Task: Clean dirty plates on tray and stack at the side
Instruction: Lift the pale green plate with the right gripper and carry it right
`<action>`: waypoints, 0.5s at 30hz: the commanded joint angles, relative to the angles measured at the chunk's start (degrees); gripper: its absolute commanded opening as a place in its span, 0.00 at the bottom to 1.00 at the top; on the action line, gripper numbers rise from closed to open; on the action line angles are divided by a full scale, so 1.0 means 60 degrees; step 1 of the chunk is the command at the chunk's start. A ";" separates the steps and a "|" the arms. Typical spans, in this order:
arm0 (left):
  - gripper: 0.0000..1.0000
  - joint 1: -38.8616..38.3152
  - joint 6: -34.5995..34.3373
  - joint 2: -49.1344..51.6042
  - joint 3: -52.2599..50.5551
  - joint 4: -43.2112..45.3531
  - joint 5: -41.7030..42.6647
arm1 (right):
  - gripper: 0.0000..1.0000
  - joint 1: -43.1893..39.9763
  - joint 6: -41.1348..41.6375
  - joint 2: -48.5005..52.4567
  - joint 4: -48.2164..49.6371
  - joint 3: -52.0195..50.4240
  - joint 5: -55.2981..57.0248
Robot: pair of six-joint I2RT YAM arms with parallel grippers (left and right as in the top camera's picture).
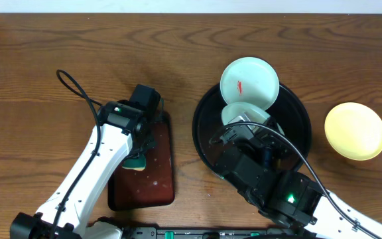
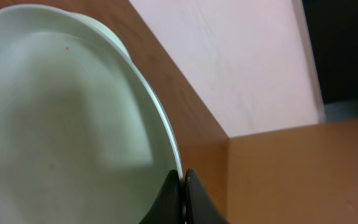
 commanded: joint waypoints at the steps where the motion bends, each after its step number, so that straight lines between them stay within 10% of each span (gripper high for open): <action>1: 0.11 0.0047 -0.0011 -0.0033 0.0000 0.0007 -0.0087 | 0.01 -0.0168 0.0361 0.0015 0.0051 0.0186 0.0364; 15: 0.11 0.0047 -0.0011 -0.0033 0.0000 0.0015 -0.0091 | 0.01 -0.0277 0.0127 0.0124 -0.0186 0.0186 -0.0404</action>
